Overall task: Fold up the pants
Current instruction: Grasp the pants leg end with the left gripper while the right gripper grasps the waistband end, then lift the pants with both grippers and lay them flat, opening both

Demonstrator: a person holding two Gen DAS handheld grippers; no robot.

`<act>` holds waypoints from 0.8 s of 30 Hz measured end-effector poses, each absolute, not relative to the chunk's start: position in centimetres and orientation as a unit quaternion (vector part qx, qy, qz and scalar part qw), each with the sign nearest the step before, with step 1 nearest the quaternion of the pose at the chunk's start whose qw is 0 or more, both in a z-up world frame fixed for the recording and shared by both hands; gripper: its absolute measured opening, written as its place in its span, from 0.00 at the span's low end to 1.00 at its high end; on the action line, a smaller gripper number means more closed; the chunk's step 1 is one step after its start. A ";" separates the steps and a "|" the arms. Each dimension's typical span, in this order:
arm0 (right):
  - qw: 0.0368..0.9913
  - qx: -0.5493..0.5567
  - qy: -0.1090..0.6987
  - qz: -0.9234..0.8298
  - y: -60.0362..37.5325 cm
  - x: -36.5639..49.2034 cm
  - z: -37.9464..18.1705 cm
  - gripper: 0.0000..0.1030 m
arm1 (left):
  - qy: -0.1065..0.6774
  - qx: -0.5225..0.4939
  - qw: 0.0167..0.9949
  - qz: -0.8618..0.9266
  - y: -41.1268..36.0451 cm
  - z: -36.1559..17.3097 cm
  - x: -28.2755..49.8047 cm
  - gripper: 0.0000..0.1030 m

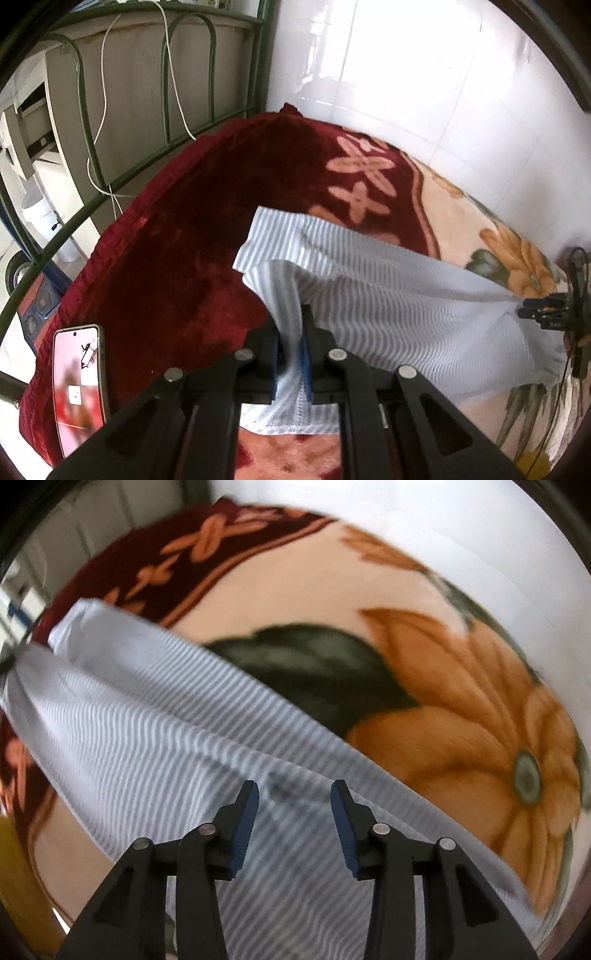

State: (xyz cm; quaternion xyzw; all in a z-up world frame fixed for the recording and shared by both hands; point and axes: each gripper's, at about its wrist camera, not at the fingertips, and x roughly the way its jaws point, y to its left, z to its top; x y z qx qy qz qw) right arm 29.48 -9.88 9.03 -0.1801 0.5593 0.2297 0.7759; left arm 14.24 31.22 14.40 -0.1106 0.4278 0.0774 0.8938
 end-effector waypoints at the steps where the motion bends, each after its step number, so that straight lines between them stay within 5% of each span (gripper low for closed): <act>1: 0.773 -0.197 0.558 0.231 -9.3 29.7 8.8 0.40 | 0.430 -0.108 0.893 0.078 31.2 14.2 14.3 0.09; 5: 0.758 -0.250 0.549 0.250 -7.4 30.0 8.0 0.39 | 0.430 -0.113 0.893 0.078 31.4 13.8 14.2 0.09; 7: 0.750 -0.224 0.559 0.272 -7.4 29.9 8.0 0.12 | 0.429 -0.116 0.892 0.077 31.5 13.7 14.1 0.09; 9: 0.760 -0.214 0.549 0.273 -7.7 29.3 8.4 0.05 | 0.430 -0.116 0.892 0.076 31.4 13.7 14.1 0.09; 24: 0.876 -0.101 0.406 0.239 -12.5 25.8 17.6 0.04 | 0.378 -0.090 0.919 0.073 30.7 18.9 14.8 0.09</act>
